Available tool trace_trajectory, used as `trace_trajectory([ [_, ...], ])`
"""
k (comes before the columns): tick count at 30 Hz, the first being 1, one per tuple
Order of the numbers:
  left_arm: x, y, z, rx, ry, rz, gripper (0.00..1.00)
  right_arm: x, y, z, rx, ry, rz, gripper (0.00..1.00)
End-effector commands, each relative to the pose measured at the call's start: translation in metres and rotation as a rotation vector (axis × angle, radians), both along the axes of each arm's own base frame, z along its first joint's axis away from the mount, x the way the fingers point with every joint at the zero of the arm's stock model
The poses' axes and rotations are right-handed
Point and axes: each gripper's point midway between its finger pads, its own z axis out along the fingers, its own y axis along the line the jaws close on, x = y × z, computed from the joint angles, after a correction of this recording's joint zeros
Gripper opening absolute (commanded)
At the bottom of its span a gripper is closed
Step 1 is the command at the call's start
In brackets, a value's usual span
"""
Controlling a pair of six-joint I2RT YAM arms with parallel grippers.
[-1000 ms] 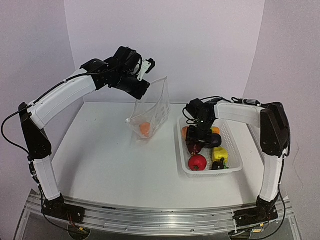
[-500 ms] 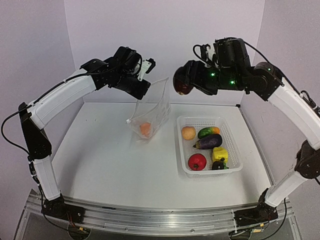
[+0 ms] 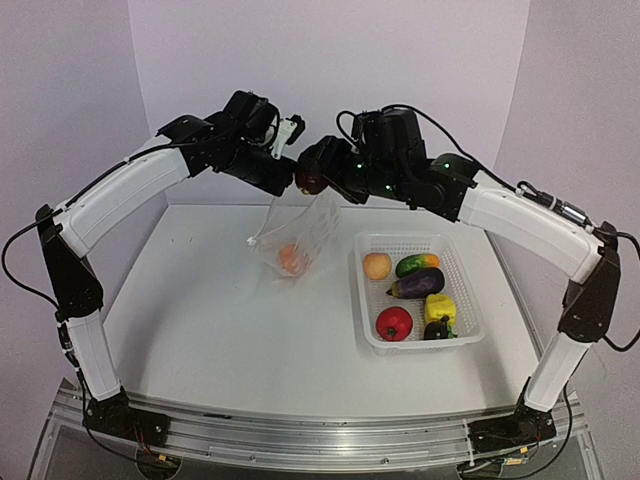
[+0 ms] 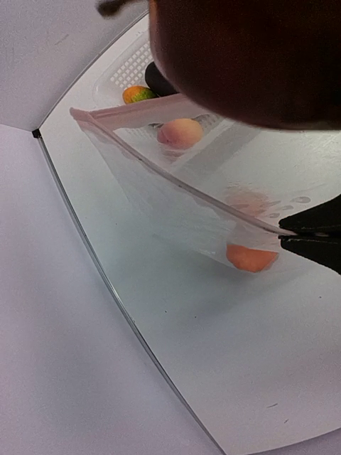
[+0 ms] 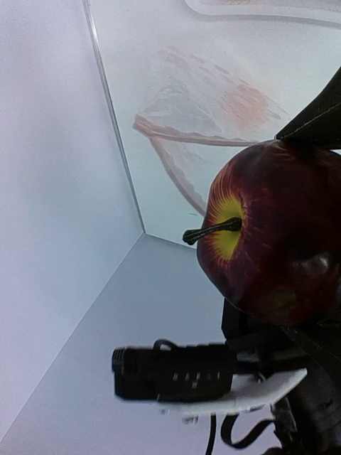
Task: Place the food in the zip-top bag and seal the zipper
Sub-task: Place the fake vegetable in the zipper food storage bag, then pick up the fake fruit from the bin.
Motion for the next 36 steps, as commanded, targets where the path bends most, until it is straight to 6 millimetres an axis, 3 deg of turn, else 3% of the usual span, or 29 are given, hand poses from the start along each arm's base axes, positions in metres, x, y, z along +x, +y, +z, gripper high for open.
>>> trace_trajectory([
  [1,-0.013,-0.012,0.052,-0.137,-0.071,-0.04,0.0,0.002,-0.001,-0.022,-0.014,0.025,-0.057,0.06],
  [5,-0.018,-0.016,0.061,-0.179,-0.058,-0.061,0.0,0.002,0.002,-0.058,-0.092,0.104,-0.055,0.06],
  [11,-0.024,-0.021,0.053,-0.185,-0.016,-0.094,0.0,0.003,-0.01,-0.077,-0.218,0.12,-0.08,0.11],
  [13,-0.029,-0.025,0.05,-0.199,0.011,-0.119,0.0,0.003,-0.007,-0.077,-0.223,0.121,-0.066,0.21],
  [16,-0.032,-0.028,0.05,-0.212,0.029,-0.134,0.0,0.002,-0.003,-0.071,-0.255,0.114,-0.032,0.52],
  [19,-0.031,-0.027,0.053,-0.218,0.027,-0.125,0.0,0.001,-0.006,-0.058,-0.306,0.098,-0.017,0.82],
  [21,-0.026,-0.023,0.054,-0.213,0.016,-0.103,0.0,-0.001,-0.008,-0.047,-0.325,0.074,0.0,0.89],
  [26,0.002,0.001,0.045,-0.187,0.007,0.006,0.0,-0.008,-0.017,-0.025,-0.371,0.037,0.03,0.92],
  [29,0.006,0.004,0.043,-0.179,0.008,0.014,0.0,-0.014,-0.014,-0.015,-0.372,0.017,0.085,0.93],
  [33,0.011,0.011,0.036,-0.146,-0.001,0.04,0.0,-0.036,0.002,0.035,-0.283,-0.073,0.25,0.97],
  [36,0.017,0.02,0.04,-0.133,-0.029,0.066,0.0,-0.043,-0.019,0.069,-0.267,-0.147,0.237,0.98],
])
